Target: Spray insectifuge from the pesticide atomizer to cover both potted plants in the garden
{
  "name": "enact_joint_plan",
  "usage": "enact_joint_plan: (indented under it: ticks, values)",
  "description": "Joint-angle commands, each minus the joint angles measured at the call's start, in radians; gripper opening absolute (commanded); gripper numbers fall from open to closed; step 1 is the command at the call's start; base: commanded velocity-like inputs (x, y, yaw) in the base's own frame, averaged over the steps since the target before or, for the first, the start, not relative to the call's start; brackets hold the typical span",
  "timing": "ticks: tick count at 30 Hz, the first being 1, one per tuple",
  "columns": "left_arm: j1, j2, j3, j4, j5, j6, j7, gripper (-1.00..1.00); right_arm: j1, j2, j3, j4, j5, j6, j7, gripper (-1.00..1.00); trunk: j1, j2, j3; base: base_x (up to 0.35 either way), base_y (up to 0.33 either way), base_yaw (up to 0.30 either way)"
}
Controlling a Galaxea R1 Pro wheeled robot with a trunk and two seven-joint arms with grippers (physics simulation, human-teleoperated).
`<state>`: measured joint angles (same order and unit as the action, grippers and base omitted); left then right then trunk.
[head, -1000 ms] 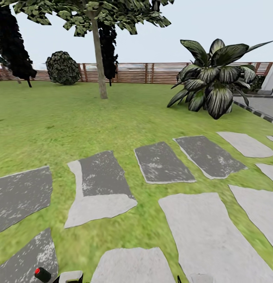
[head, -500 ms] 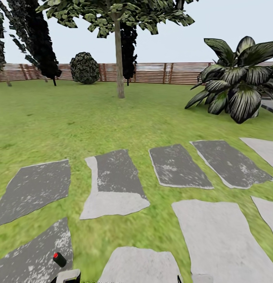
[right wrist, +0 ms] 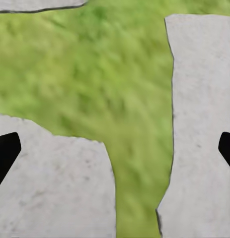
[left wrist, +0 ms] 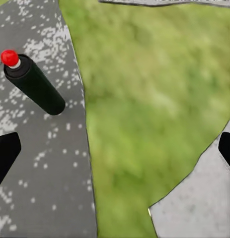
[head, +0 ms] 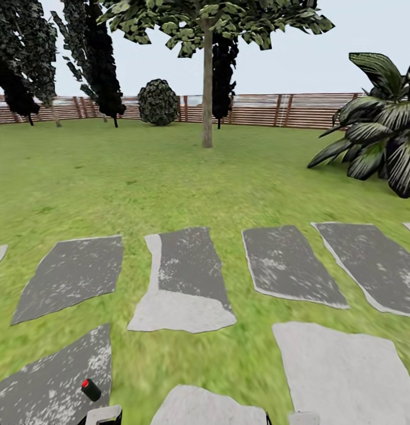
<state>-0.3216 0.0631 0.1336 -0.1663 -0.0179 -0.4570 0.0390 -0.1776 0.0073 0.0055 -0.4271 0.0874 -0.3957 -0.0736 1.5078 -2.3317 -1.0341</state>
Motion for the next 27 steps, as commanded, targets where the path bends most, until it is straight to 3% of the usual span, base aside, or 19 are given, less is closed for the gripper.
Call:
enact_joint_plan:
  ticks: [1, 27]
  values:
    - [-0.001, 0.000, 0.001, 0.002, -0.002, -0.004, 0.002, 1.00, 0.000, 0.000, 0.001, 0.001, 0.009, -0.002, -0.008, 1.00, 0.000, 0.000, -0.001, 0.199, -0.214, 0.279]
    - [-0.002, 0.000, 0.001, 0.002, -0.002, -0.005, 0.002, 1.00, 0.000, 0.000, 0.001, -0.001, 0.009, -0.003, -0.009, 1.00, 0.000, 0.000, -0.001, 0.151, -0.246, 0.279]
